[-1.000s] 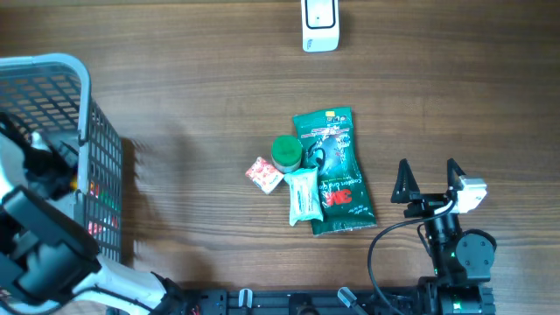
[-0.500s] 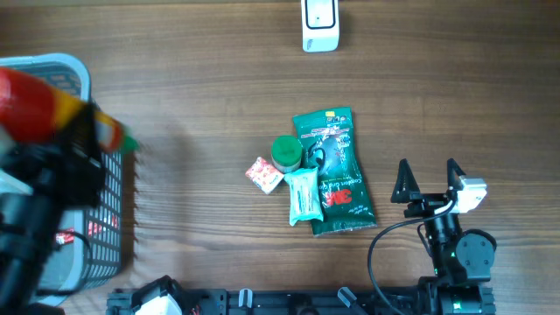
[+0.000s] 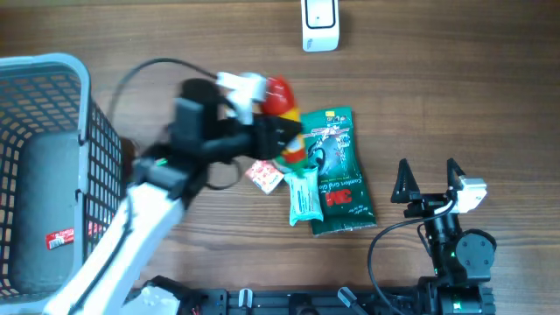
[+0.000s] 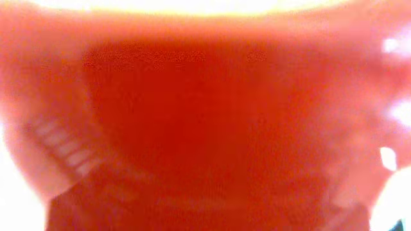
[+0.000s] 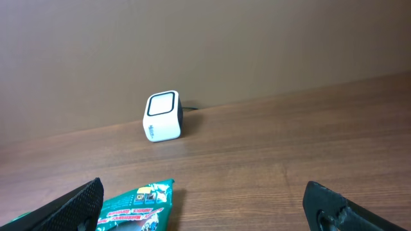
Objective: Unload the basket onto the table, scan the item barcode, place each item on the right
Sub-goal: 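Grasp the red sauce bottle from the basket and stand it right of the glove pack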
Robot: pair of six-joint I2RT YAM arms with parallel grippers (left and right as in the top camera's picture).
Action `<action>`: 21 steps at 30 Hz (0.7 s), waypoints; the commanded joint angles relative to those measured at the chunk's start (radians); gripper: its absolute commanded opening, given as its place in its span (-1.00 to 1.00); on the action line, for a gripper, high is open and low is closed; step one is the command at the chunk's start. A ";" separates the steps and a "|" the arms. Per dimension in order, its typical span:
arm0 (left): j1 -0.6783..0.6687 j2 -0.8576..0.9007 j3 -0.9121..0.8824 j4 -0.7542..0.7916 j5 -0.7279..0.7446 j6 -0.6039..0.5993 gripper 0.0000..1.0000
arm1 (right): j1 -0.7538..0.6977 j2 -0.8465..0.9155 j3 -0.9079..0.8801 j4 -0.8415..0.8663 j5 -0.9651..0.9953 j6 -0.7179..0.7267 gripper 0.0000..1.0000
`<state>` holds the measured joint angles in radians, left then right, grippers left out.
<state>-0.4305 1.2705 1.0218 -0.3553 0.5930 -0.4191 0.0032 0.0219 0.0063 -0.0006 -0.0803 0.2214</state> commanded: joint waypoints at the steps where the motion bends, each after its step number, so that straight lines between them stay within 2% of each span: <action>1: -0.178 0.212 0.001 0.172 -0.175 -0.136 0.00 | -0.002 -0.006 -0.001 0.003 0.006 -0.011 0.99; 5: -0.300 0.496 0.001 0.454 -0.180 -0.323 -0.01 | -0.002 -0.006 -0.001 0.003 0.006 -0.011 0.99; 8: -0.356 0.608 0.001 0.585 -0.192 -0.378 0.01 | -0.002 -0.006 -0.001 0.003 0.006 -0.011 0.99; 11: -0.424 0.679 0.001 0.598 -0.336 -0.431 0.07 | -0.002 -0.006 -0.001 0.003 0.006 -0.011 0.99; 13: -0.453 0.696 0.001 0.599 -0.352 -0.431 0.07 | -0.002 -0.006 -0.001 0.003 0.006 -0.011 0.99; 14: -0.468 0.697 0.001 0.599 -0.368 -0.430 0.18 | -0.002 -0.006 -0.001 0.003 0.006 -0.011 0.99; 15: -0.471 0.695 0.001 0.600 -0.382 -0.427 0.40 | -0.002 -0.006 -0.001 0.003 0.006 -0.011 0.99; 19: -0.434 0.643 0.001 0.575 -0.381 -0.416 0.50 | -0.002 -0.006 -0.001 0.003 0.006 -0.011 0.99; 21: -0.413 0.591 0.001 0.559 -0.382 -0.360 0.60 | -0.002 -0.006 -0.001 0.003 0.006 -0.011 0.99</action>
<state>-0.8772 1.9522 1.0183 0.2199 0.2321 -0.8417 0.0032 0.0223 0.0063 -0.0006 -0.0807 0.2214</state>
